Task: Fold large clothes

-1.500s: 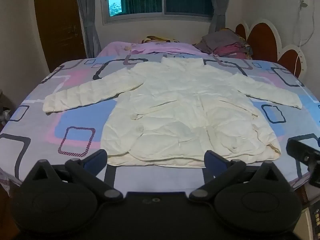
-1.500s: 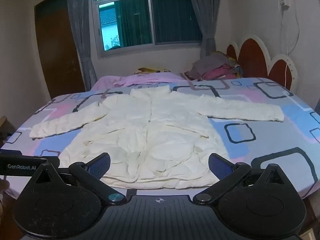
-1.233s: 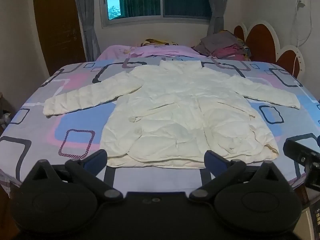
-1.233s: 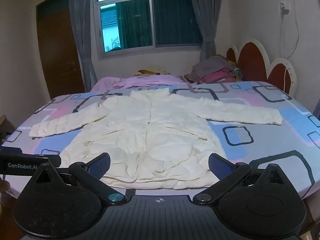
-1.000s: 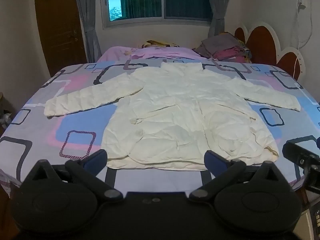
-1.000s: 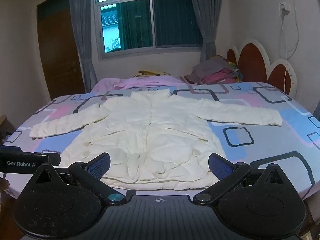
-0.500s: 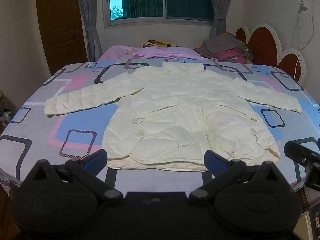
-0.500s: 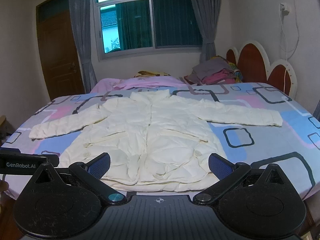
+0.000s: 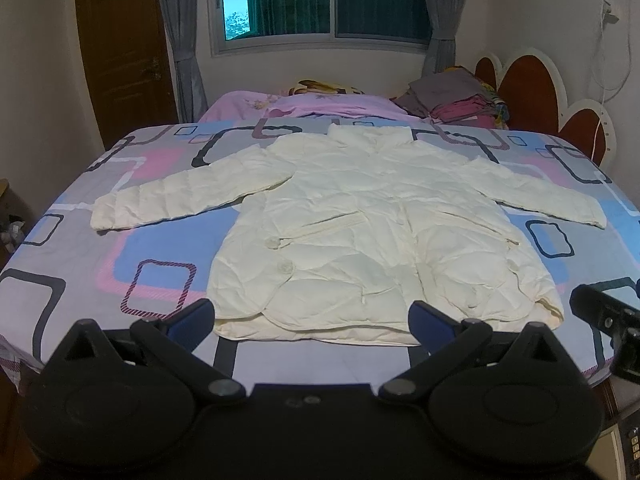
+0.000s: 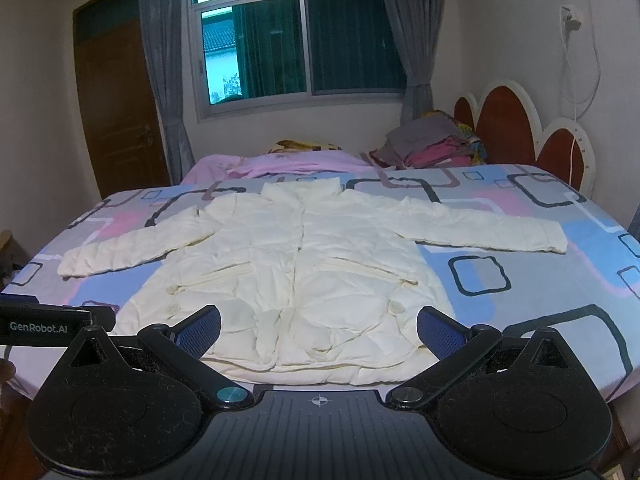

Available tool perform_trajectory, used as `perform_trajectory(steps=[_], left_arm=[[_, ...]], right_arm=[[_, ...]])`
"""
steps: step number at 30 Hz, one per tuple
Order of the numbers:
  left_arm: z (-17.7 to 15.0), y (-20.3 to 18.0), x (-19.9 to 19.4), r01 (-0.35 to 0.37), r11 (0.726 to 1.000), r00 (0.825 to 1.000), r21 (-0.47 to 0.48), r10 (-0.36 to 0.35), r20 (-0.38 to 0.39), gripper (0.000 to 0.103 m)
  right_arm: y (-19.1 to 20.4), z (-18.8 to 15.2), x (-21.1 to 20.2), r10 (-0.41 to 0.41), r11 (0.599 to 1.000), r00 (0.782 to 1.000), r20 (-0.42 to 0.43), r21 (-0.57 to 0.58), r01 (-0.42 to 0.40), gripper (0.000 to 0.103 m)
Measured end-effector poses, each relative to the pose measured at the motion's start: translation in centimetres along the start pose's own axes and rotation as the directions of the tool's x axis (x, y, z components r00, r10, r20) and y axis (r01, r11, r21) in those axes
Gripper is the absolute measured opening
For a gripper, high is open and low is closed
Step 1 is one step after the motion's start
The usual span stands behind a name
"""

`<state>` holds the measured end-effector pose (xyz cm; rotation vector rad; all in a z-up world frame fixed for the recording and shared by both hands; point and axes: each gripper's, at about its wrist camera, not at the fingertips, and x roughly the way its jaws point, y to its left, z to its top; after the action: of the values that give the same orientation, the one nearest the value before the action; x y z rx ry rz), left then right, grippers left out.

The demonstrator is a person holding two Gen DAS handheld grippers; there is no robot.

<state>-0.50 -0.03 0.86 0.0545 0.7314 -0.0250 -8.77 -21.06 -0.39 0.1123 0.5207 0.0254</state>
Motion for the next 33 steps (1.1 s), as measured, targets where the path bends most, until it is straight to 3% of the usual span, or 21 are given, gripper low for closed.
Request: perform_trajectory(steps=[33], left_arm=[[0.1, 0.2, 0.3, -0.012, 1.0, 1.0, 0.008, 0.012, -0.008, 0.103]], right_arm=[[-0.4, -0.2, 1.1, -0.003, 1.0, 1.0, -0.008, -0.001, 0.003, 0.103]])
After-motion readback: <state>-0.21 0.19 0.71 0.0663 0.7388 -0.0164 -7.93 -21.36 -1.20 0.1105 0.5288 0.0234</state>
